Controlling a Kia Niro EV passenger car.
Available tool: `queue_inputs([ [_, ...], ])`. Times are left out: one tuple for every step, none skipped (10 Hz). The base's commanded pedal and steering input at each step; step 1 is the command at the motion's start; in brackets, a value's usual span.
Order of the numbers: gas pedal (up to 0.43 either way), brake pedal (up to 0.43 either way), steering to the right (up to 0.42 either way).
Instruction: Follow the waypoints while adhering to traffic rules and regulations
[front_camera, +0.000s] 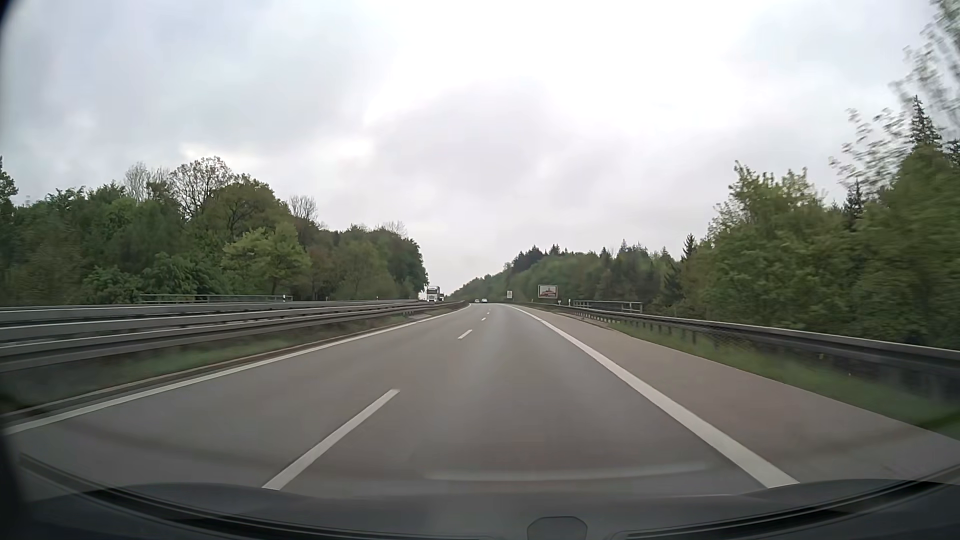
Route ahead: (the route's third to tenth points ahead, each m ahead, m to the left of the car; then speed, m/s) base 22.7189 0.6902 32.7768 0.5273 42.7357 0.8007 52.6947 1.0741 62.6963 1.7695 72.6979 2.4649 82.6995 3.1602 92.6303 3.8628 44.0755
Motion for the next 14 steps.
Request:
queue_inputs([
  [0.579,0.000,-0.005],
  [0.579,0.000,-0.006],
  [0.579,0.000,-0.006],
  [0.579,0.000,-0.006],
  [0.579,0.000,-0.006],
  [0.579,0.000,-0.006],
  [0.579,0.000,-0.006],
  [0.579,0.000,-0.006],
  [0.579,0.000,-0.006],
  [0.579,0.000,-0.006],
  [0.579,0.000,-0.007],
  [0.579,0.000,-0.006],
  [0.579,0.000,-0.006],
  [0.579,0.000,-0.006],
])
